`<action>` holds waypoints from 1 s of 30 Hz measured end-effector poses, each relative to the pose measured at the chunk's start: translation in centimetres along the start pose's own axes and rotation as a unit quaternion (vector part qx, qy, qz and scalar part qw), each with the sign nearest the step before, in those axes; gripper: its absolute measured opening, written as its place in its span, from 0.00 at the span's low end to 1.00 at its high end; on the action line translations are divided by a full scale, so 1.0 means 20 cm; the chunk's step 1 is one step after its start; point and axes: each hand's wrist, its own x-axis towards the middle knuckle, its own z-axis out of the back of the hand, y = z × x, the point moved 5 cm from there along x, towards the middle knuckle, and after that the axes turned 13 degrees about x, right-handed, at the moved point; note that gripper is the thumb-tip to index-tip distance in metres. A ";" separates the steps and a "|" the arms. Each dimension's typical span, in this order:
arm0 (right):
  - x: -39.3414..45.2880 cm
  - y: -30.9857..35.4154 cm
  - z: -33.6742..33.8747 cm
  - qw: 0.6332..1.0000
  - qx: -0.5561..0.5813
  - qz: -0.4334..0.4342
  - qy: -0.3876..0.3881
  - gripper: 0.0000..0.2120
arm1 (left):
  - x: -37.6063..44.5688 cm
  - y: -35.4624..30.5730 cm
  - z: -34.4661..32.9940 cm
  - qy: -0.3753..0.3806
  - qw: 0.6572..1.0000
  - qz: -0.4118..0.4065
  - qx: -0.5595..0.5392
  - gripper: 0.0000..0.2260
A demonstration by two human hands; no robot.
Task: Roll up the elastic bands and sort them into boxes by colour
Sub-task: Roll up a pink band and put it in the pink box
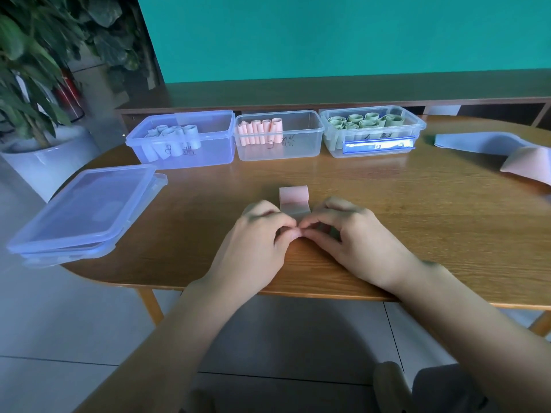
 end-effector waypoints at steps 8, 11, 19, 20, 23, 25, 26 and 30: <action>0.04 -0.03 0.00 1.000 0.001 -0.023 0.018 0.07 | 0.01 0.01 0.02 -0.009 1.000 0.003 0.013 0.04; 0.05 -0.03 0.00 1.000 -0.010 -0.011 0.003 0.09 | 0.01 0.01 0.01 0.008 1.000 0.016 0.011 0.05; 0.07 -0.06 0.01 0.999 -0.029 -0.039 -0.010 0.04 | 0.02 0.03 -0.01 0.019 0.999 0.027 0.037 0.12; 0.07 -0.06 0.01 0.999 -0.027 -0.044 -0.009 0.05 | 0.03 0.03 -0.01 0.018 0.998 0.027 0.046 0.13; 0.07 -0.09 0.01 0.998 -0.029 -0.061 0.004 0.08 | 0.04 0.03 -0.01 0.008 0.998 0.025 0.054 0.12; 0.08 -0.10 0.01 0.997 -0.028 -0.066 0.010 0.13 | 0.04 0.02 0.00 0.000 0.999 0.016 0.046 0.10; 0.09 -0.10 0.01 0.997 -0.025 -0.068 0.012 0.16 | 0.05 0.02 0.00 0.003 0.999 0.012 0.044 0.08; 0.11 -0.09 0.01 0.997 -0.027 -0.067 0.005 0.21 | 0.06 0.02 -0.02 0.014 0.999 0.008 0.049 0.07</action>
